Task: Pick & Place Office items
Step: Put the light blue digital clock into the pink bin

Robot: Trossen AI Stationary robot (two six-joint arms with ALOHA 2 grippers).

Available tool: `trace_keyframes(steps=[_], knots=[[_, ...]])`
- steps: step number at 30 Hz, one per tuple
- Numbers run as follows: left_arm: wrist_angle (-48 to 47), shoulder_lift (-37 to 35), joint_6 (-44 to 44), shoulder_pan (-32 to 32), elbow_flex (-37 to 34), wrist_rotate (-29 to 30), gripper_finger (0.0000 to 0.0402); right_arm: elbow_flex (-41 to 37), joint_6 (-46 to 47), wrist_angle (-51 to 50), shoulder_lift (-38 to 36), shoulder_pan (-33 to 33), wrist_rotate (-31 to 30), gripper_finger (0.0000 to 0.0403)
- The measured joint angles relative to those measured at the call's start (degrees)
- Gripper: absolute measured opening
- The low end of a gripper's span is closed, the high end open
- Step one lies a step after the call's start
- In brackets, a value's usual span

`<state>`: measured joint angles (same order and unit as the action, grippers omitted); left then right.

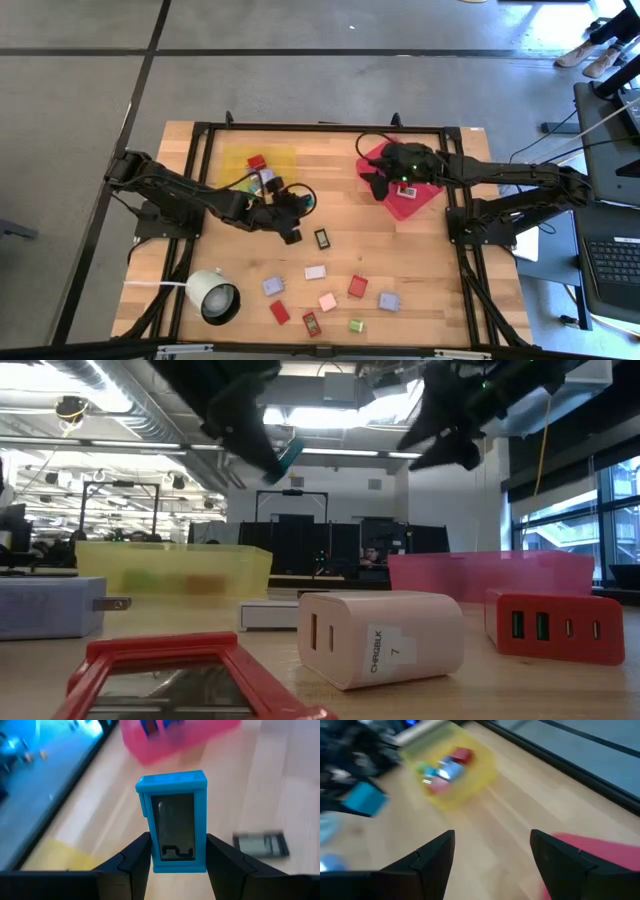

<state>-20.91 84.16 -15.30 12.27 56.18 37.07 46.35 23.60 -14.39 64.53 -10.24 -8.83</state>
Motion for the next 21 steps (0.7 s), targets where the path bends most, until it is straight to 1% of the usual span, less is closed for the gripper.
trace_keyframes(steps=[5,7,9,13,17,19,21], knots=[[11.4,0.1,7.5,0.0,0.0,5.6,0.0157,0.0,0.1,7.4,1.0,4.1,1.0,0.0263],[15.1,0.5,10.4,0.0,0.0,6.1,0.0158,0.0,1.9,10.4,2.0,5.5,1.6,0.0263],[17.8,1.2,12.6,0.0,0.0,5.8,0.0159,0.0,4.3,12.6,3.3,6.4,4.4,0.0263],[20.3,2.9,13.6,0.0,0.0,5.5,0.0159,0.0,6.9,17.0,5.7,7.1,10.6,0.0263],[21.8,4.9,13.6,0.0,0.0,5.4,0.0159,0.0,7.1,20.2,8.3,7.3,16.6,0.0263],[22.3,5.9,13.6,0.0,0.0,5.3,0.0159,0.0,7.4,21.9,9.7,7.3,18.6,0.0263],[23.4,7.0,13.7,0.0,0.0,5.3,0.0159,0.0,8.7,22.8,11.0,7.3,18.9,0.0263]])
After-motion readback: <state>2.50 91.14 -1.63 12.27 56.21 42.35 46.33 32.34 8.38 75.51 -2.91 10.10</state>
